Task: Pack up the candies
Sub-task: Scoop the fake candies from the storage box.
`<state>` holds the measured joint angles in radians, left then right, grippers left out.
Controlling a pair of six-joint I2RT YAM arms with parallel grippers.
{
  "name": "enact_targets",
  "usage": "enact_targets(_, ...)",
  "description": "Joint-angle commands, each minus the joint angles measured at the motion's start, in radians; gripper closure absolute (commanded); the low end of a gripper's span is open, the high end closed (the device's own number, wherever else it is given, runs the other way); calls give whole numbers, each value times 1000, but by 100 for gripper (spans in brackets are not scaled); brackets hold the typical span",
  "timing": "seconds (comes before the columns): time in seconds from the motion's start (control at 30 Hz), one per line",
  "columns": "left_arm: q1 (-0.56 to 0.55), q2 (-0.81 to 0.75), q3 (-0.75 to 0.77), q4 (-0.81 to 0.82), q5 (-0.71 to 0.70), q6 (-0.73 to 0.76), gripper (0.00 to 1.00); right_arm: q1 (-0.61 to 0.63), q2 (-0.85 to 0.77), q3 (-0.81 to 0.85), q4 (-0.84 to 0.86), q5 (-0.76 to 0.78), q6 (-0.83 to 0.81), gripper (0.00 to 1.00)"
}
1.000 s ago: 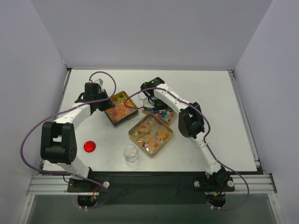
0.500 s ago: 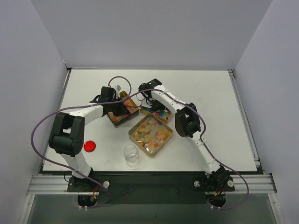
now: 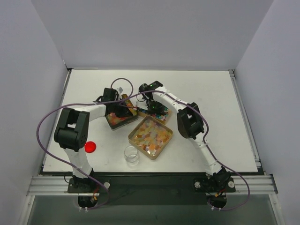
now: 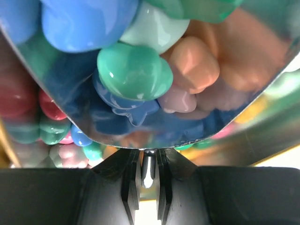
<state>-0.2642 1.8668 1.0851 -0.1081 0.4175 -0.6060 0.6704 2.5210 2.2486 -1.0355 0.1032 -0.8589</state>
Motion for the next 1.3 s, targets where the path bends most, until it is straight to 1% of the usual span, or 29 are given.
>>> enact_targets(0.0, 0, -38, 10, 45, 41, 14, 100, 6, -70, -53, -1, -197, 15, 100)
enact_targets(0.03, 6, -43, 6, 50, 46, 14, 100, -2, -77, -61, -3, -236, 18, 100)
enact_targets(0.2, 34, -54, 7, 51, 79, 20, 100, -54, -143, -136, 29, -319, 20, 100)
enact_targets(0.33, 51, -57, 21, 54, 119, 38, 100, -77, -217, -248, 100, -352, 18, 100)
enact_targets(0.43, 60, -57, 32, 59, 170, 48, 100, -92, -260, -293, 135, -372, 21, 100)
enact_targets(0.67, 77, -72, 39, 88, 279, 66, 100, -123, -340, -339, 184, -434, 50, 100)
enact_targets(0.77, 79, -93, 47, 93, 294, 84, 96, -130, -381, -363, 219, -453, 49, 100)
enact_targets(0.8, 80, -98, 52, 93, 299, 90, 93, -130, -401, -379, 241, -454, 50, 100)
enact_targets(0.9, 80, -126, 75, 93, 296, 120, 88, -134, -419, -388, 256, -461, 46, 100)
enact_targets(1.0, 82, -161, 102, 47, 288, 156, 84, -134, -438, -394, 259, -456, 44, 100)
enact_targets(1.1, 109, -228, 118, 2, 271, 183, 79, -137, -490, -423, 269, -450, 43, 100)
enact_targets(1.13, 134, -242, 119, -8, 261, 192, 78, -135, -510, -431, 270, -450, 40, 100)
enact_targets(1.23, 174, -290, 131, -42, 207, 219, 75, -127, -593, -474, 269, -445, 12, 100)
enact_targets(1.27, 206, -299, 134, -48, 193, 221, 75, -114, -638, -483, 264, -439, 3, 100)
